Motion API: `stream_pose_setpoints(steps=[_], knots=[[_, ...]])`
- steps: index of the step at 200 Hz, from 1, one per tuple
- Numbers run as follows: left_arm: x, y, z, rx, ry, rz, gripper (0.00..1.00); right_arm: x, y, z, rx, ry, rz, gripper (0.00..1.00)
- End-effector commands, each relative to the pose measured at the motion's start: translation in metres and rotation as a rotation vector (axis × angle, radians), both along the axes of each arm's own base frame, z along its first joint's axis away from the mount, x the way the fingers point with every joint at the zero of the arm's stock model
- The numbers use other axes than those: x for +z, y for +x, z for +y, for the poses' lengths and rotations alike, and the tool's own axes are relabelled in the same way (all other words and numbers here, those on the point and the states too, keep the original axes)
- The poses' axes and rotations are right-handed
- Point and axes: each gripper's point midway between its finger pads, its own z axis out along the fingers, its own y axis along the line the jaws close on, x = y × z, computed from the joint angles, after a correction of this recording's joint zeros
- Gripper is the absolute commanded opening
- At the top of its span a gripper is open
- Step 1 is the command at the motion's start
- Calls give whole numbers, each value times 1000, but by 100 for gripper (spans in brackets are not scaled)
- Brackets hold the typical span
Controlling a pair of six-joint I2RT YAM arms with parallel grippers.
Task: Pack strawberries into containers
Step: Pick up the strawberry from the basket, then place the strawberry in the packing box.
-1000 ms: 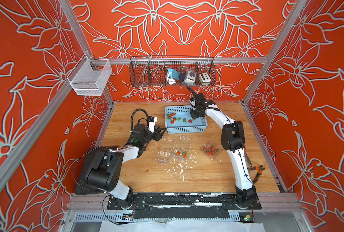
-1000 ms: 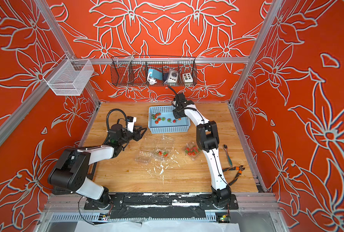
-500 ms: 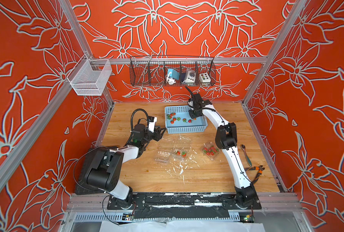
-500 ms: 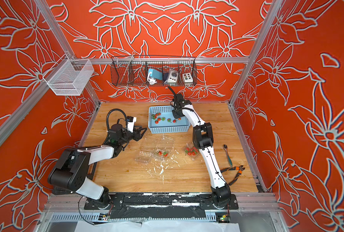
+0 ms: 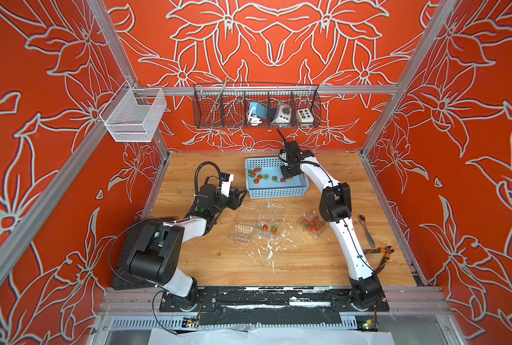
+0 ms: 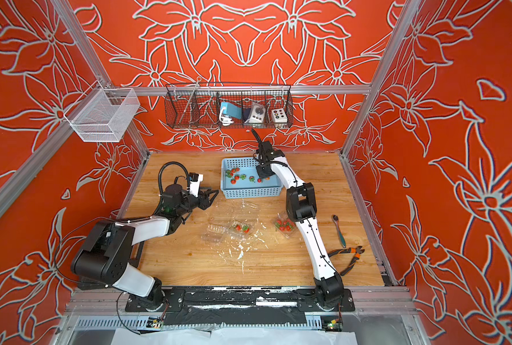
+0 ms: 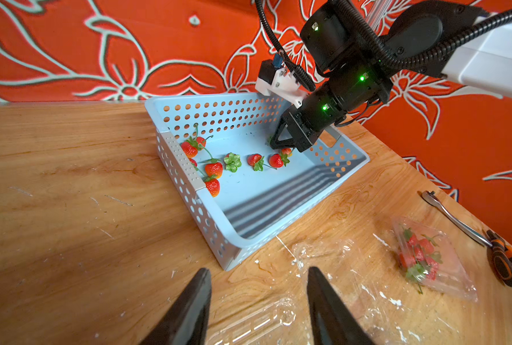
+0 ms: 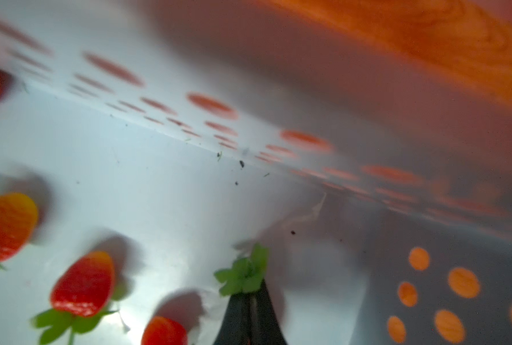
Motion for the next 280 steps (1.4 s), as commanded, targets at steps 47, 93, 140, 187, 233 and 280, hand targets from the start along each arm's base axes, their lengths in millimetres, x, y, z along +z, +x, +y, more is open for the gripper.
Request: stream_pose_setpoints(steps=[47,93,140,187,233,280], knots=[[8,-1,-3,-12,7,-29,52,55,-7,17,49,122,-74,0],[8,-1,-3,-12,4,-30,52,90,-23,15,62,148,-122,0],[9,-1,-3,-13,4,-33,52,106,-51,19,86,189,-125,0],[9,-2,-3,-14,-1,-31,51,128,-120,43,171,280,-130,0],[10,-3,-2,-11,-5,-33,52,113,-206,72,274,352,-63,0],[11,-4,-1,-9,-8,-36,52,77,-260,93,347,345,45,0]])
